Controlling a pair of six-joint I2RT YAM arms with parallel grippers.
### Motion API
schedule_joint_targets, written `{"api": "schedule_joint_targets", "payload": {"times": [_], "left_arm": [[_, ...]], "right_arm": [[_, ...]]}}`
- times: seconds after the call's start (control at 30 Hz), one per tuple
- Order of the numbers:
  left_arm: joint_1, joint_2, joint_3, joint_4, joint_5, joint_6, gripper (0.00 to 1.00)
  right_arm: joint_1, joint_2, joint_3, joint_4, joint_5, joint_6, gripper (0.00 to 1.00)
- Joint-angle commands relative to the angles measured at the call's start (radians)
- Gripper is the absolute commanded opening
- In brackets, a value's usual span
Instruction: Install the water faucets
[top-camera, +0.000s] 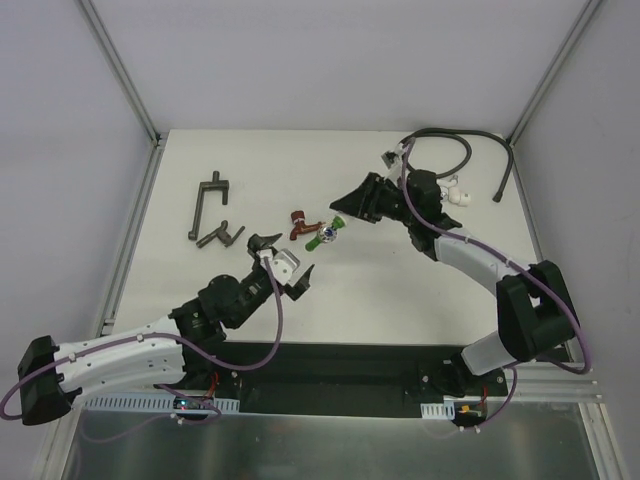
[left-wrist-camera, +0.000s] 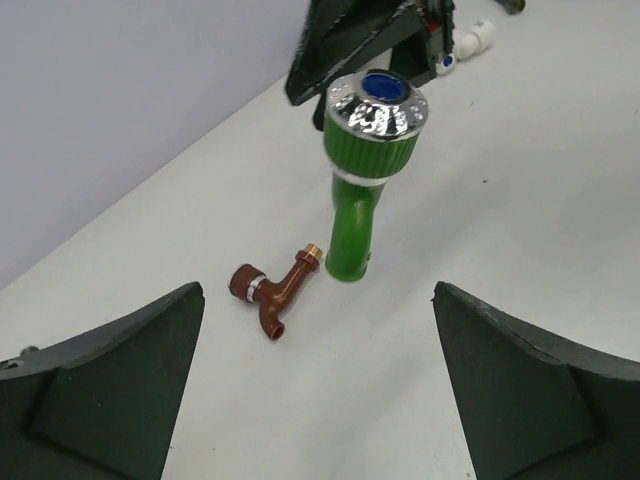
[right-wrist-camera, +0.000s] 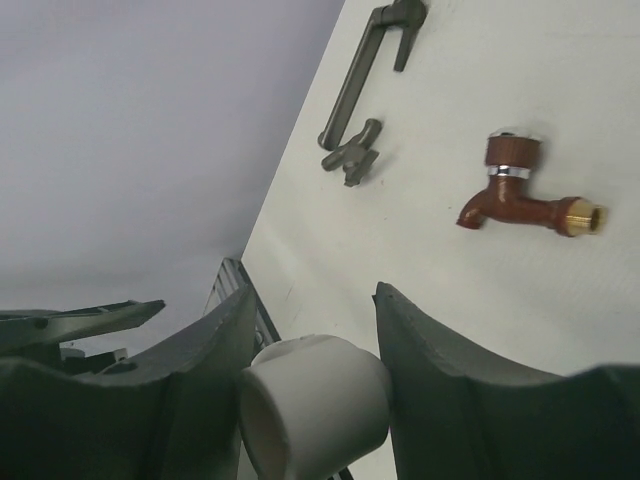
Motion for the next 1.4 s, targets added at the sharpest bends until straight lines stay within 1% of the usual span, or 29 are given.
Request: {"api": "schedule_joint_targets", "payload": {"times": [0.0,0.03,0.07,0.1,0.13,0.17,0.2,0.23,0.27,0.33,0.4,0.43,0.5,0.53,0.6,0.63,0.67,0.77,0.83,0.93,1.0,1.07,1.1,1.13,1.17,1.23,1.27,1.33,1.37], "left_arm": [[0.009,-0.12,0.029,-0.076,-0.095,-0.173,0.97],[0.032,-0.138,0.037,-0.11,-0.119,-0.2,0.99],[0.044,-0.157,0.063,-0.205,-0.126,-0.227,0.99],[0.064,-0.183,0.078,-0.256,-0.127,-0.256,0.99],[0.109,-0.194,0.095,-0.302,-0.127,-0.327,0.99],[0.141,-0.2,0.127,-0.358,-0.118,-0.364,0.99],[0.173,-0.212,0.143,-0.449,-0.106,-0.432,0.99],[0.202,-0.214,0.155,-0.5,-0.095,-0.463,0.99],[0.238,-0.214,0.175,-0.532,-0.124,-0.496,0.99],[0.244,-0.197,0.198,-0.613,-0.133,-0.568,0.99],[0.268,-0.169,0.252,-0.687,-0.066,-0.628,0.99],[0.276,-0.162,0.269,-0.745,-0.051,-0.642,0.99],[0.278,-0.143,0.316,-0.8,-0.028,-0.672,0.99],[0.276,-0.139,0.335,-0.871,-0.014,-0.68,0.99],[0.276,-0.11,0.419,-0.955,0.043,-0.686,0.99],[0.276,-0.099,0.45,-1.045,0.051,-0.688,0.99],[0.278,-0.091,0.505,-1.078,0.055,-0.686,0.99],[0.276,-0.077,0.565,-1.17,0.086,-0.637,0.99],[0.278,-0.08,0.574,-1.189,0.083,-0.593,0.99],[0.279,-0.083,0.565,-1.212,0.033,-0.55,0.99],[0.281,-0.089,0.55,-1.209,0.009,-0.539,0.99],[0.302,-0.1,0.505,-1.19,0.009,-0.516,0.99],[0.317,-0.103,0.487,-1.154,0.014,-0.505,0.99],[0.339,-0.106,0.44,-1.137,0.024,-0.495,0.99],[0.404,-0.106,0.419,-1.117,0.088,-0.484,0.99],[0.462,-0.106,0.376,-1.079,0.159,-0.499,0.99],[0.52,-0.109,0.373,-1.071,0.287,-0.51,0.99],[0.569,-0.117,0.355,-1.046,0.35,-0.52,0.99],[0.603,-0.131,0.347,-1.042,0.35,-0.53,0.99]], "right_arm": [[-0.069,-0.104,0.005,-0.098,0.044,-0.068,0.02],[-0.096,-0.113,0.007,-0.173,0.057,-0.084,0.02],[-0.112,-0.129,0.007,-0.209,0.081,-0.119,0.02],[-0.126,-0.138,0.007,-0.243,0.096,-0.134,0.02],[-0.158,-0.147,0.007,-0.307,0.112,-0.146,0.02],[-0.176,-0.162,0.005,-0.335,0.138,-0.166,0.02],[-0.192,-0.169,0.005,-0.362,0.15,-0.175,0.02],[-0.228,-0.175,0.01,-0.416,0.161,-0.183,0.02],[-0.247,-0.184,0.01,-0.438,0.173,-0.193,0.02],[-0.312,-0.189,0.011,-0.499,0.178,-0.186,0.02],[-0.363,-0.184,0.01,-0.546,0.167,-0.175,0.02],[-0.415,-0.184,0.008,-0.592,0.167,-0.171,0.02],[-0.466,-0.19,-0.003,-0.637,0.19,-0.17,0.02],[-0.518,-0.192,-0.007,-0.686,0.201,-0.16,0.02],[-0.573,-0.196,-0.036,-0.712,0.212,-0.141,0.02],[-0.618,-0.198,-0.047,-0.738,0.221,-0.131,0.02],[-0.638,-0.199,-0.053,-0.758,0.238,-0.132,0.01],[-0.724,-0.184,-0.043,-0.861,0.245,-0.17,0.02],[-0.764,-0.181,-0.049,-0.911,0.25,-0.184,0.02],[-0.779,-0.169,-0.079,-0.93,0.301,-0.174,0.02],[-0.819,-0.115,-0.078,-0.945,0.285,-0.175,0.02],[-0.84,-0.064,-0.069,-0.956,0.307,-0.199,0.02],[-0.859,-0.049,-0.063,-0.965,0.319,-0.206,0.02],[-0.867,-0.022,-0.05,-0.968,0.331,-0.215,0.02],[-0.874,-0.006,-0.041,-0.973,0.342,-0.224,0.04],[-0.897,0.035,-0.007,-0.988,0.336,-0.25,0.09],[-0.902,0.051,0.005,-0.991,0.322,-0.258,0.14],[-0.903,0.1,0.04,-1.021,0.321,-0.284,0.21],[-0.903,0.114,0.075,-1.033,0.315,-0.295,0.25]]}}
